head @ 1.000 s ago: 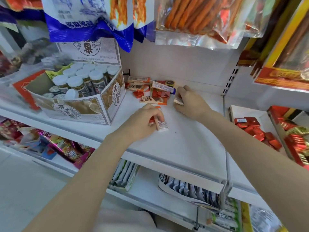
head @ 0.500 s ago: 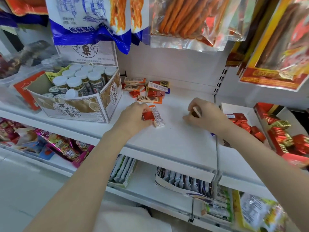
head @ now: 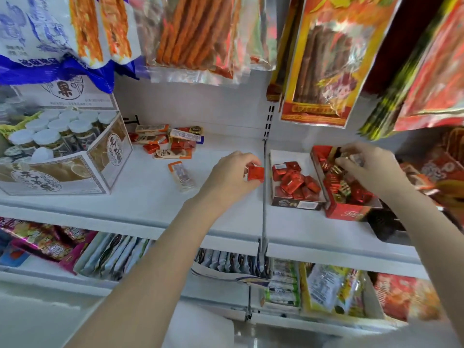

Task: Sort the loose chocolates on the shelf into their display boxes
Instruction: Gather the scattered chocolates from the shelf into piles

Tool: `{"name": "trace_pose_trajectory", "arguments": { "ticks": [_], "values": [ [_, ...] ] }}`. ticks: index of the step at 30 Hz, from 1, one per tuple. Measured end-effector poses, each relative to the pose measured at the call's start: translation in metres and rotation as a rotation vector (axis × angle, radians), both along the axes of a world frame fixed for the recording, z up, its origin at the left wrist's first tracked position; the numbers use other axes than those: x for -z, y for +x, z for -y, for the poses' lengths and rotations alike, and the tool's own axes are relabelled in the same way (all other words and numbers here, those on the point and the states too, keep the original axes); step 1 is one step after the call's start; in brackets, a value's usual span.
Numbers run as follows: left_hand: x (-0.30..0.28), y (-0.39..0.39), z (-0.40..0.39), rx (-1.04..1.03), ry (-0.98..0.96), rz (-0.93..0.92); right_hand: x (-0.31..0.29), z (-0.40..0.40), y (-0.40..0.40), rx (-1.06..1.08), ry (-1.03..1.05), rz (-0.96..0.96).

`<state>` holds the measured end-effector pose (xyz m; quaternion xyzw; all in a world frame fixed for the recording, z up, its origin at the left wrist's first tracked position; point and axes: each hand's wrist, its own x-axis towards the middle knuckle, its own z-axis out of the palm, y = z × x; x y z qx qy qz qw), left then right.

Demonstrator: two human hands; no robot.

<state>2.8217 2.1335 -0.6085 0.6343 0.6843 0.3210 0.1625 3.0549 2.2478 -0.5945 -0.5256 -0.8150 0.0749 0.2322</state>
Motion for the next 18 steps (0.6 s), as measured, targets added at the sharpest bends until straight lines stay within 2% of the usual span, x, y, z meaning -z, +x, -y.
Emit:
{"name": "trace_pose_trajectory", "arguments": {
  "ticks": [3,6,14,18],
  "values": [
    [-0.001,0.018,-0.011,0.005,0.009,0.108,0.003,-0.006,0.003,-0.017,-0.031,-0.069],
    [0.0,0.035,-0.024,-0.041,0.014,0.107,0.0,-0.007,0.006,-0.007,-0.029,-0.116],
    [0.012,0.057,-0.051,-0.034,-0.137,0.074,0.001,0.001,0.01,-0.036,0.057,0.07],
    [0.015,0.055,-0.057,-0.073,-0.082,0.088,-0.002,0.01,0.008,-0.137,0.082,-0.013]
  ]
}}
